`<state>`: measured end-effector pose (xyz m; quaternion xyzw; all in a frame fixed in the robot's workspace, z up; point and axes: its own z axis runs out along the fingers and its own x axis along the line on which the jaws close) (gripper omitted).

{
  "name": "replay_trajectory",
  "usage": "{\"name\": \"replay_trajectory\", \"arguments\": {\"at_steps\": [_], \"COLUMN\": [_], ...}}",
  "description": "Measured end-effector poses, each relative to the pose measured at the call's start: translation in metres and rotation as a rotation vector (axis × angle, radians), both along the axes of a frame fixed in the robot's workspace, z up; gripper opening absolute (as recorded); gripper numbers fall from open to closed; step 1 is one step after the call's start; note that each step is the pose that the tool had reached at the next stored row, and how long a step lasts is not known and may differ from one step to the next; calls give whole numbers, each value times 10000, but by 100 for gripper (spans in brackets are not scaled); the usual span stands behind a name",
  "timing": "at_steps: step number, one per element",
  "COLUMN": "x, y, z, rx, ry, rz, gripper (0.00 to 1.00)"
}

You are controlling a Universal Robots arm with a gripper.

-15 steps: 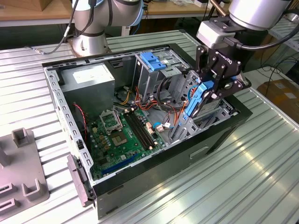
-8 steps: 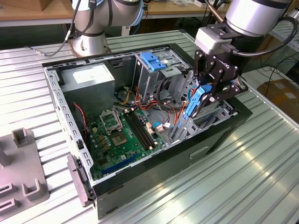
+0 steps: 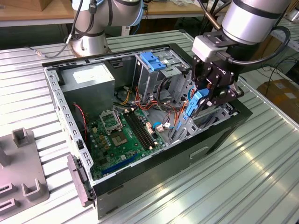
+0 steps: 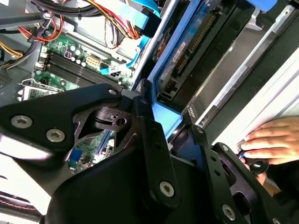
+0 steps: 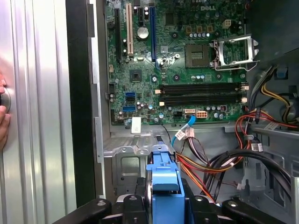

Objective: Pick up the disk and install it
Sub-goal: 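Insert the disk into the insertion slot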

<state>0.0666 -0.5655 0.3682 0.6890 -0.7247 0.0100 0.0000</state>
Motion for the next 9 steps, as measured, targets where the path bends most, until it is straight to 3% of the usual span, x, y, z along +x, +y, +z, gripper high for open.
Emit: {"name": "replay_trajectory", "arguments": {"at_steps": [9], "x": [0], "y": [-2], "z": [-84], "rx": [-2], "ry": [0], "rz": [0], "gripper": [37]}}
